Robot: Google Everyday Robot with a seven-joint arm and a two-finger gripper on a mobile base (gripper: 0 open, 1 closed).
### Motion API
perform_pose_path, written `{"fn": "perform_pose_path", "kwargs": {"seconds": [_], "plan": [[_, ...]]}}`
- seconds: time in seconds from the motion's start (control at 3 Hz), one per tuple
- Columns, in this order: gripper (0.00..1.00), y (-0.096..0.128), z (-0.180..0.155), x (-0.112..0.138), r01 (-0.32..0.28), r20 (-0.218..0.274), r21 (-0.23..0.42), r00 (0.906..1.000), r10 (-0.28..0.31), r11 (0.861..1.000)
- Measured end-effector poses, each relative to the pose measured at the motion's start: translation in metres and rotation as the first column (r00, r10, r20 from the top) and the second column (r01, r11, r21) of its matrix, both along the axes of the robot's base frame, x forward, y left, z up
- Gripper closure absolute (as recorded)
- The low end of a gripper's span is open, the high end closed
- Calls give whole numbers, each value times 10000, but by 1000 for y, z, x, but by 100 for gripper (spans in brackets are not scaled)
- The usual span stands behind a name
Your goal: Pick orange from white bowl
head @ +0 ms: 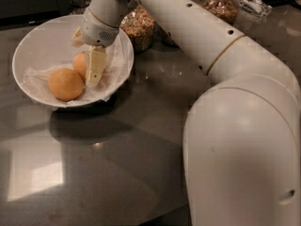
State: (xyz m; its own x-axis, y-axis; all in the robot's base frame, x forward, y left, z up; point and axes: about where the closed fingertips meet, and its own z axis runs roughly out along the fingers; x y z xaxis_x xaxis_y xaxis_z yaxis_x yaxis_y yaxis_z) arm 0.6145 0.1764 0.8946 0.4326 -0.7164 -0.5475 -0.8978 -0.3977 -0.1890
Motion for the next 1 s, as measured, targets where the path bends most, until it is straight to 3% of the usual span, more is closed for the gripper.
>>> {"fn": "perform_pose_path", "kwargs": {"seconds": [0.33, 1.0], "plan": [[4, -16, 0, 1, 344, 308, -311, 9990, -335, 9989], [7, -26, -7, 9, 684, 854, -808, 9945, -614, 9944]]}}
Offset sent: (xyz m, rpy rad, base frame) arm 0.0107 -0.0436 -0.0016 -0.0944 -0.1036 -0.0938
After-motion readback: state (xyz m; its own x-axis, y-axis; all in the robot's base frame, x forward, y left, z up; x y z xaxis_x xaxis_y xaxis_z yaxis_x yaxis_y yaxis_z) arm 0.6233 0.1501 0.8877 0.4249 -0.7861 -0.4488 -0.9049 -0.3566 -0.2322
